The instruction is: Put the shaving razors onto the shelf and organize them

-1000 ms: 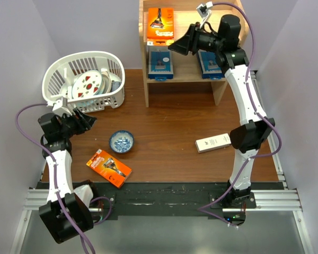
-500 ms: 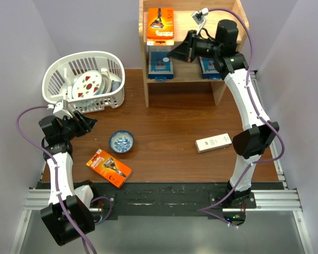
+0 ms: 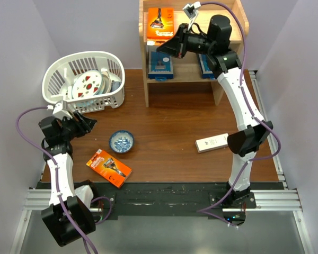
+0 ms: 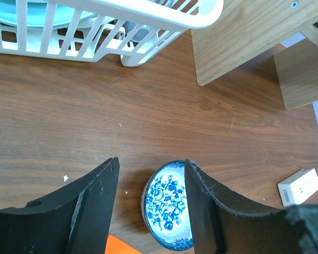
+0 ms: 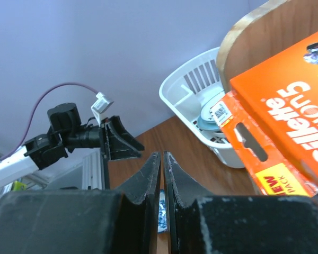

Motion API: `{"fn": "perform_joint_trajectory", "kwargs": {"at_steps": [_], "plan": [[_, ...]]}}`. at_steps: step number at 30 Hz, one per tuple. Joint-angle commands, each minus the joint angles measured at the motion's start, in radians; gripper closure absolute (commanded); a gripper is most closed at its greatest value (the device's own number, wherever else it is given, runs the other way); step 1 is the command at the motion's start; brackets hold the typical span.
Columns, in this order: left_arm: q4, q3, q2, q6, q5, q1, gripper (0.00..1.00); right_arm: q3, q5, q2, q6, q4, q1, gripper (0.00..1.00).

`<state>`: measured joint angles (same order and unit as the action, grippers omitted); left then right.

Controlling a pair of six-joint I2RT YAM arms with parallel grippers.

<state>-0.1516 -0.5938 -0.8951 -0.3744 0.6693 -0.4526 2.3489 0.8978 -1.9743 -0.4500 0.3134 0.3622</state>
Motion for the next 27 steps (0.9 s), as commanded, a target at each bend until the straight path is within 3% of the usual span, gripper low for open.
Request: {"fn": "perform_joint_trajectory", "kwargs": {"at_steps": [1, 27], "plan": [[0.014, 0.003, 0.016, 0.012, 0.01, -0.014, 0.43, 0.079, -0.043, -0.049, 0.016, -0.019, -0.002, 0.9], [0.007, -0.001, 0.004, 0.014, 0.016, -0.032, 0.43, 0.248, -0.079, -0.175, 0.031, -0.042, -0.017, 0.86]]}}
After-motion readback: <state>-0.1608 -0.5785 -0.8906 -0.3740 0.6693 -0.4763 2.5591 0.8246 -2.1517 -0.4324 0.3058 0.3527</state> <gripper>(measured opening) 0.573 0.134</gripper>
